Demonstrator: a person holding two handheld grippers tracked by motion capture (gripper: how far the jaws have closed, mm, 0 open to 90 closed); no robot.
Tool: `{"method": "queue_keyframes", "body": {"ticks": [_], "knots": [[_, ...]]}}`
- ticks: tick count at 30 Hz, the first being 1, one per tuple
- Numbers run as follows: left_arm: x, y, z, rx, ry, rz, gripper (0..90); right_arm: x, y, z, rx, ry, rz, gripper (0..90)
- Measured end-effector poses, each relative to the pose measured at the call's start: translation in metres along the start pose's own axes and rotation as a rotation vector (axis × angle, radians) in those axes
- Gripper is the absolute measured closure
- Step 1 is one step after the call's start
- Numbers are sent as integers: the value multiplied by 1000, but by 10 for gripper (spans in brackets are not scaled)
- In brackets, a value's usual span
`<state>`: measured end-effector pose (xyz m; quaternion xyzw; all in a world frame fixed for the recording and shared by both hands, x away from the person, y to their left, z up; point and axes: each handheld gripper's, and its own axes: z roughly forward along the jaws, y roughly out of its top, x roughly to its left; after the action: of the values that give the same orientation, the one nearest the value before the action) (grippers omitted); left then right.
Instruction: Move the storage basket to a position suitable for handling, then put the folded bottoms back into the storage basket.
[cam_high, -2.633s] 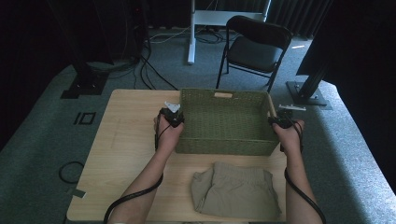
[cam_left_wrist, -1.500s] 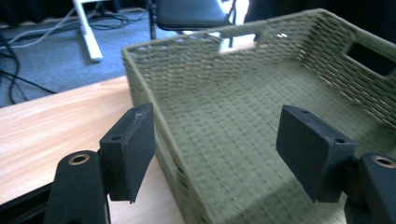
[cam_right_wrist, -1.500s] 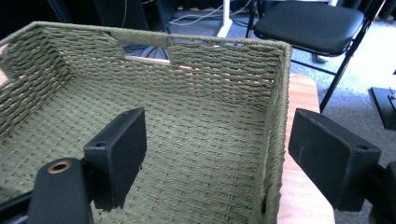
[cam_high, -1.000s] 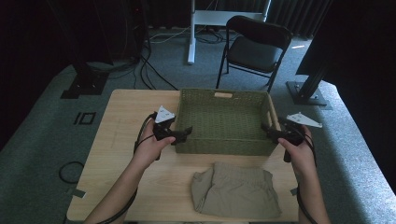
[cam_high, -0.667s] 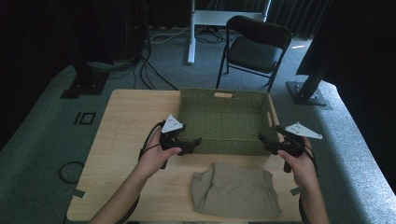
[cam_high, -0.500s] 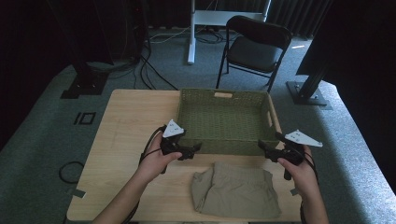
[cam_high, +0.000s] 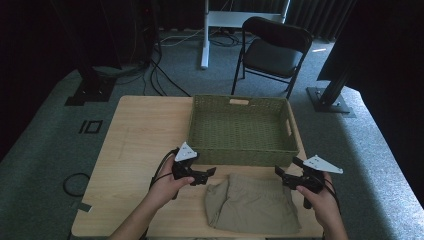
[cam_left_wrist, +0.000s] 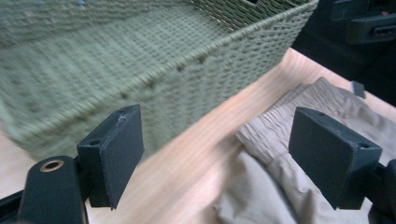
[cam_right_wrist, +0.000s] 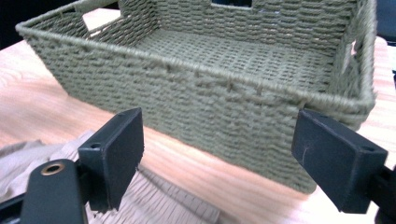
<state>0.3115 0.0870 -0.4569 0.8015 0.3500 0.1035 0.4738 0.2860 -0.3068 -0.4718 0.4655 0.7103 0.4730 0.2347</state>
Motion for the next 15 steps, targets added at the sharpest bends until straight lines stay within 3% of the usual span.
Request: {"method": "queue_keyframes", "body": {"ticks": [6,11,15], "knots": [[-15,-18,8,53,-39,34,192,3,-11,-6,19,1,1,165],[-26,-26,12,55,-81,15,191,5,-21,-9,36,-17,3,160],[-36,-32,19,82,-97,31,170,9,-30,-6,74,-6,-12,153]]}}
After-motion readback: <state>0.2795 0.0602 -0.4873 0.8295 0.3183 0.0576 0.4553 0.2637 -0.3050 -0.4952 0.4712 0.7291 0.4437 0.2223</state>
